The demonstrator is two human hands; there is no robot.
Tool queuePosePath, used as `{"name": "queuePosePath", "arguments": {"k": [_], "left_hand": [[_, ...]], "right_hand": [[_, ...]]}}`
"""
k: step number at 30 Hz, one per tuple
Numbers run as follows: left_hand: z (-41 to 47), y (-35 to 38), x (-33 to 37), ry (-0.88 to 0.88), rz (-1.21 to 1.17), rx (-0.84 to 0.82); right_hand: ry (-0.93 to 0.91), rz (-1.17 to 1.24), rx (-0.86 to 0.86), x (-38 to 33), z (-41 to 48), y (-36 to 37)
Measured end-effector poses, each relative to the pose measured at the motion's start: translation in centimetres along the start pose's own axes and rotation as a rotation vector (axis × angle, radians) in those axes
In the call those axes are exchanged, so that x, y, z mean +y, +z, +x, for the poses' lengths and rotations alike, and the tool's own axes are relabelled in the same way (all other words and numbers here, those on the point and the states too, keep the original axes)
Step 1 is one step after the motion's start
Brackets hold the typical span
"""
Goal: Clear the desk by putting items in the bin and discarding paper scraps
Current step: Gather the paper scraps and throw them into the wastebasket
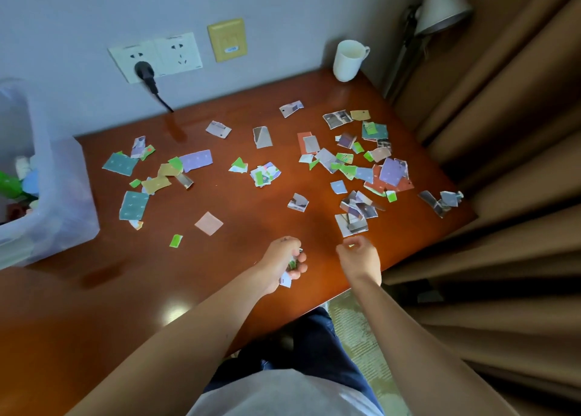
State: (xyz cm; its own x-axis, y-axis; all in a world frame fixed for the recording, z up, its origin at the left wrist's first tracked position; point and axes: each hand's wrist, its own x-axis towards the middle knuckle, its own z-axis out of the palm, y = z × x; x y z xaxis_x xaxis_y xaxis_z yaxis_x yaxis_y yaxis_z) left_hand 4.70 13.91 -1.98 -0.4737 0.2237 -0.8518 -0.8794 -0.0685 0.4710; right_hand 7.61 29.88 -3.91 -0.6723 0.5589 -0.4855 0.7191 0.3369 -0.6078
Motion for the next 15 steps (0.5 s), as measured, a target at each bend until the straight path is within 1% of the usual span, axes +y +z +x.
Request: {"name": "queuePosePath", "arguments": {"k": [2,6,10,12,15], "left_hand": [[0.7,1.6,0.6,0.01,0.031,-0.001],[2.6,4.2,1.3,0.118,0.297,0.028],[4.4,5.8,1.6,0.181,0.454,0.084],[5.4,6.3,1.7,0.288,0.53,0.104],[6.6,6.8,2.0,0.42,0.732,0.143]], "right_hand": [[0.023,-0.066,0.013,0.4,1.5,-1.1],[0.025,-0.187,-0.027,1.0,3.5,-1.9],[-0.055,-0.281,0.001,1.2,4.6,-1.7],[-0.086,-0.312,0.009,1.2,4.8,-1.6],[-0.055,-0.27,-0.029,1.3,5.3,-1.6]]}}
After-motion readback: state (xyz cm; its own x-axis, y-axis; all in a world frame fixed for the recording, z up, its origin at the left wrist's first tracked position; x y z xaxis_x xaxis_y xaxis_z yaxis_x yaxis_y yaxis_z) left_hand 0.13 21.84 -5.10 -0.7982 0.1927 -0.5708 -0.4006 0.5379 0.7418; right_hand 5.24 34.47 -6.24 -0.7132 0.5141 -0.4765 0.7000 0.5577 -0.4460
